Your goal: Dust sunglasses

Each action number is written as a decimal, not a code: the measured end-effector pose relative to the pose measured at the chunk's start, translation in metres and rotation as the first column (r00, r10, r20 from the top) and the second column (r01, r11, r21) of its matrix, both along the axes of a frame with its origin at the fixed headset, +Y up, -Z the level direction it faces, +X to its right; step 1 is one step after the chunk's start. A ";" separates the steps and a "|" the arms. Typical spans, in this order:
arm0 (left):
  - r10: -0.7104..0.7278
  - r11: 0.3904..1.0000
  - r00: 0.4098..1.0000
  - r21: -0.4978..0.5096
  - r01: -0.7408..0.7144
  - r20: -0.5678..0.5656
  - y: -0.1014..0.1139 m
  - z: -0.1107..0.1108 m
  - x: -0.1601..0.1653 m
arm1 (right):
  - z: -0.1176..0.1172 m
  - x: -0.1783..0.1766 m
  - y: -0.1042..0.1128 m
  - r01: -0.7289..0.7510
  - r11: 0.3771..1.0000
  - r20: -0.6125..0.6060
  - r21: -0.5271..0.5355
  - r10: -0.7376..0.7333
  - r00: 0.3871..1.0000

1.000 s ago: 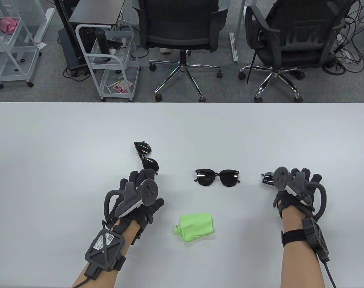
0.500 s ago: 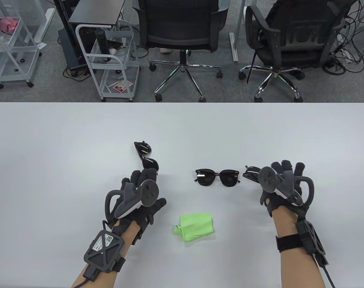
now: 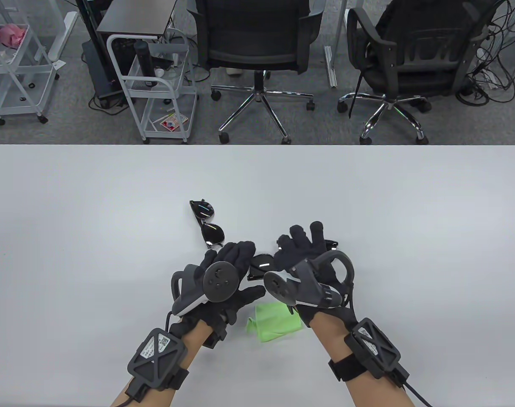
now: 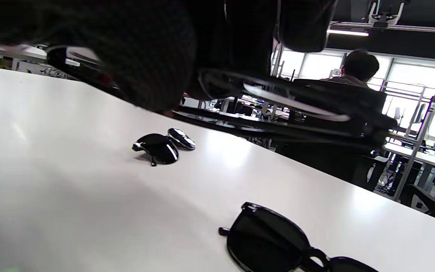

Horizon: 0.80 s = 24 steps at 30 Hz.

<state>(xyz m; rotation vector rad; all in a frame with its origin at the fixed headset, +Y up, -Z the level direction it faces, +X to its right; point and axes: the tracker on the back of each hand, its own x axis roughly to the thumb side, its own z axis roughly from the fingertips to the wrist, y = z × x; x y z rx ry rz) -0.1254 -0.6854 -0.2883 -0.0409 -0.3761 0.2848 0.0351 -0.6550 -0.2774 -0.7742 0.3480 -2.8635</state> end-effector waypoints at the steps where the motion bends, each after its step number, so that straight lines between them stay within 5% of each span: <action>1: -0.008 1.000 1.000 -0.006 0.008 -0.002 -0.001 -0.001 0.001 | 0.002 -0.002 -0.002 -0.006 1.000 -0.012 0.006 0.006 1.000; 12: -0.145 0.987 0.989 -0.070 0.148 0.042 -0.007 -0.005 0.012 | 0.023 -0.017 -0.016 -0.108 0.988 -0.114 0.115 0.121 0.986; 18: -0.101 0.991 0.994 -0.087 0.098 -0.040 -0.007 -0.010 0.004 | 0.023 -0.004 -0.006 0.021 0.991 -0.119 0.131 -0.006 0.993; 22: 0.085 0.978 0.985 -0.178 -0.111 -0.148 -0.012 -0.019 -0.016 | 0.024 0.024 0.014 0.207 0.955 -0.084 0.212 -0.193 0.978; 24: 0.247 0.920 0.946 -0.255 -0.298 -0.212 -0.018 -0.022 -0.027 | 0.020 0.040 0.019 0.321 0.927 -0.047 0.195 -0.318 0.947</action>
